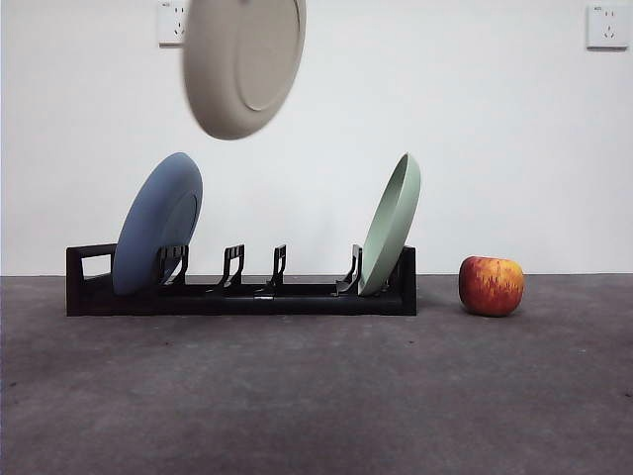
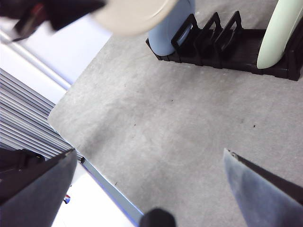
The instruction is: Take the yellow plate from the plate rack,put the plate on the table,take the apple from the table,put the apple in the plate
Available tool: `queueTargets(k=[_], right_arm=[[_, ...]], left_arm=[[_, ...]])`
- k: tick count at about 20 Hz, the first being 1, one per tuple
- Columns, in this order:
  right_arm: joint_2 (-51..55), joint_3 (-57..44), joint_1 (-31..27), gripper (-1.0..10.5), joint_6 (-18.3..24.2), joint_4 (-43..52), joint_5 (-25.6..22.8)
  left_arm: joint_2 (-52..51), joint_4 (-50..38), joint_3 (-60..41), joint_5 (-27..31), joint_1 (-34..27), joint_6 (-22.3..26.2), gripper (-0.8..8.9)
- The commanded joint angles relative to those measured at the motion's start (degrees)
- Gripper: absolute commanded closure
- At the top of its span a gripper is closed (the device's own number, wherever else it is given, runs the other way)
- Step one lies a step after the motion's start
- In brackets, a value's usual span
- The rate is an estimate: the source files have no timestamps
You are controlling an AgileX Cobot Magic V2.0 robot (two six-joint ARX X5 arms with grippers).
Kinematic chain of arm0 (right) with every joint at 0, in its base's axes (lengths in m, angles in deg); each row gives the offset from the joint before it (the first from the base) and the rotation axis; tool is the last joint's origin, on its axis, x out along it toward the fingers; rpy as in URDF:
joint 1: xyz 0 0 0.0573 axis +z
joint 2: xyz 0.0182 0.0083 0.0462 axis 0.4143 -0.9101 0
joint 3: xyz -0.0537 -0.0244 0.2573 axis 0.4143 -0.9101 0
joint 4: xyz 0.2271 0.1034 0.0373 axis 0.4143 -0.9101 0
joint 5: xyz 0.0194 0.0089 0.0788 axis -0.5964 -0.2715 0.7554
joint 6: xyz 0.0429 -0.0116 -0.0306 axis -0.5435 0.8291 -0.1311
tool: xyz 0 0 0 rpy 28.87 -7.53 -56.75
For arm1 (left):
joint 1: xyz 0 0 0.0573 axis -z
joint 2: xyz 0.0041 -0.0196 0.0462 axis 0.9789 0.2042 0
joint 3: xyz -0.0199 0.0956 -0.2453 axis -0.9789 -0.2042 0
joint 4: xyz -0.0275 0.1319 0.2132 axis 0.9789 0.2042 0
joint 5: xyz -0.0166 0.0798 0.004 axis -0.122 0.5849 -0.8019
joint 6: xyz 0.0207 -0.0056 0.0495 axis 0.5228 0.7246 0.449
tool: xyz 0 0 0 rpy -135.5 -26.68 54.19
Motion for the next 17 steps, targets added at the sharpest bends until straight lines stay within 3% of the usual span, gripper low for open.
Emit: queueTargets(k=[1,5,8,12,17], right_arm=[[-0.02,0.15,0.13,3.5,0.37,0.35,0.17],[-0.02,0.15,0.13,3.5,0.37,0.35,0.17],[-0.02,0.15,0.13,3.5,0.37,0.31,0.20],[0.00,0.15,0.13,3.5,0.35,-0.11,0.22],[-0.02,0.15,0.13,3.5,0.35,0.07,0.20]], left_arm=[[-1.57,8.17,0.20,9.05,5.79,7.37,8.20],[0.20,17.64,0.15,21.62,16.02,7.96,8.19],[3.37,19.32,-0.87,30.38,22.21,7.87,8.19],[7.48,17.18,-6.01,32.85,26.80,5.84,8.19],[10.12,7.72,-18.45,40.09,30.67,4.50,8.19]])
